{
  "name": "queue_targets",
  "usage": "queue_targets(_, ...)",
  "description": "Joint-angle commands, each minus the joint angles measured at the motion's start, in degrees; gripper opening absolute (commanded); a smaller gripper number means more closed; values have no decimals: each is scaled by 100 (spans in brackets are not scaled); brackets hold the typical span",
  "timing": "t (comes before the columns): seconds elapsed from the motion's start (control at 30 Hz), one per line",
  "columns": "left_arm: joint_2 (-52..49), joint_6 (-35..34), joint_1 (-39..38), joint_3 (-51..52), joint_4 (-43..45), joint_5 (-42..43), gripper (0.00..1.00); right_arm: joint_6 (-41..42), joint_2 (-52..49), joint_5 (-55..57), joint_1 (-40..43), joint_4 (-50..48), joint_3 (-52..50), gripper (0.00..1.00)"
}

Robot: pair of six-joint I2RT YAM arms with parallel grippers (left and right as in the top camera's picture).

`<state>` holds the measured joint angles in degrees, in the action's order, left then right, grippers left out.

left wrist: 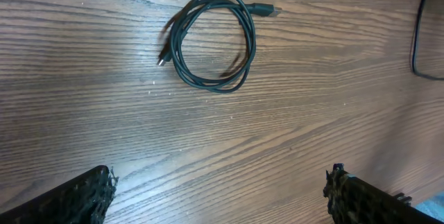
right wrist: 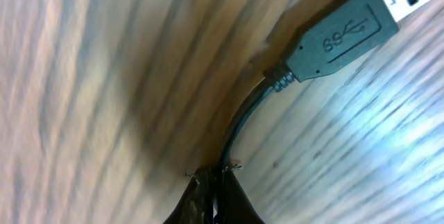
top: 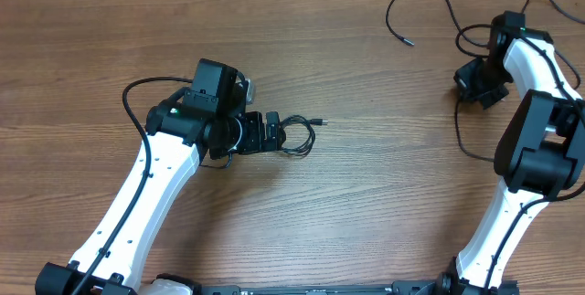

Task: Untangle cables

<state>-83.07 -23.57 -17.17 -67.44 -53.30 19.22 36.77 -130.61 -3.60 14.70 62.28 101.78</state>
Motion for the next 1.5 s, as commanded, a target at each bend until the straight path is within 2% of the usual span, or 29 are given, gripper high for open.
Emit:
queue_targets(0.0,-31,44,-22,-52,2,-37,100,-938,-114,-789,-59,153,238,4)
queue_targets(0.17,-31,44,-22,-52,4,-37,100,-2472,129,-1694,-170,498,629,4)
queue_targets(0.4,-31,44,-22,-52,2,-37,100,-3762,638,-2247,-407,800,785,4)
queue_targets(0.7,-31,44,-22,-52,2,-37,100,-5066,780,-2229,-1067,964,752,4)
queue_targets(0.9,-31,44,-22,-52,2,-37,99,-5073,780,-1895,-1447,868,732,4)
queue_targets(1.23,-31,44,-22,-52,2,-37,99,-5005,710,-1906,-1506,776,527,4)
queue_targets(1.47,-31,44,-22,-52,2,-37,100,-4232,734,-1727,-1300,1047,964,4)
